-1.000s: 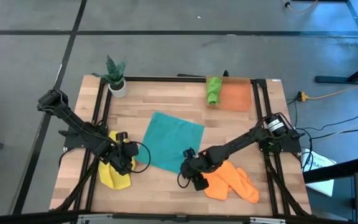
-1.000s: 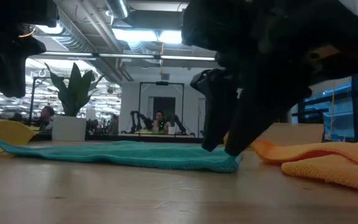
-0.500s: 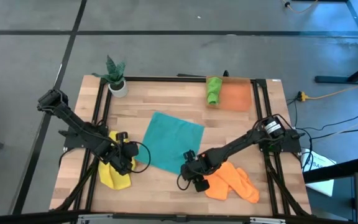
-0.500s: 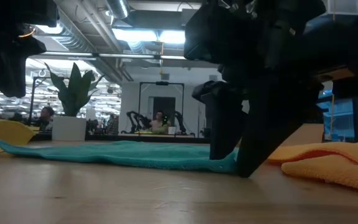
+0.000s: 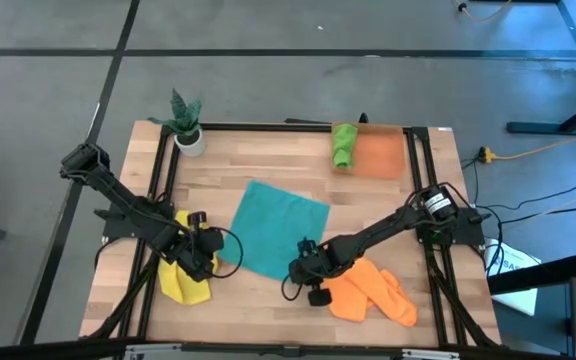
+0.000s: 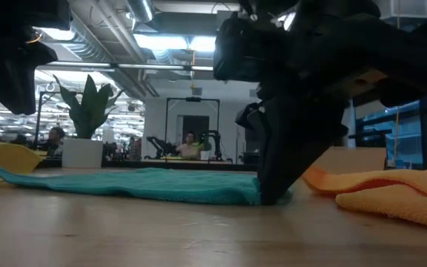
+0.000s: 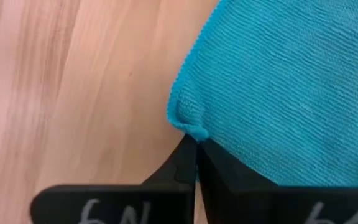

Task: Roll microfiber towels into tight, uniform cylinder then place into a basket
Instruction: Fold the blue towel

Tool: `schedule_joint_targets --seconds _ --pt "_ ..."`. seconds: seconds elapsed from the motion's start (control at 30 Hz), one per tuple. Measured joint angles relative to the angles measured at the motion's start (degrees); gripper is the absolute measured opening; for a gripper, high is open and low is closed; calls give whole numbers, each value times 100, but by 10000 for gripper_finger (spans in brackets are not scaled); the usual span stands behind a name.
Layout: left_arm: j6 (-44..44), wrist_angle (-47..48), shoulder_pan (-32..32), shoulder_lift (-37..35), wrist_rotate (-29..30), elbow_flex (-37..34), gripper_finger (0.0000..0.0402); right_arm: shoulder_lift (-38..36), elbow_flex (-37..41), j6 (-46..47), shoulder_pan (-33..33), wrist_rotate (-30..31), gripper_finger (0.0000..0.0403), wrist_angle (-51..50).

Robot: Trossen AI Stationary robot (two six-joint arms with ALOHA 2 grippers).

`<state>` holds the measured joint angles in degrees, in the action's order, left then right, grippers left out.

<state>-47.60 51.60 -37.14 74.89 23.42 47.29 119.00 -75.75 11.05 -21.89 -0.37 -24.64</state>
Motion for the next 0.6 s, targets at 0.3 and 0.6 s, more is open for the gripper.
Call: schedule_joint_targets --seconds 0.3,0.6 --pt "1458 -251 3 38 -12 -2 80 14 -151 67 96 -184 4 -185" --pt "1467 -828 -7 359 -201 -4 80 28 -458 65 132 -95 2 -964"
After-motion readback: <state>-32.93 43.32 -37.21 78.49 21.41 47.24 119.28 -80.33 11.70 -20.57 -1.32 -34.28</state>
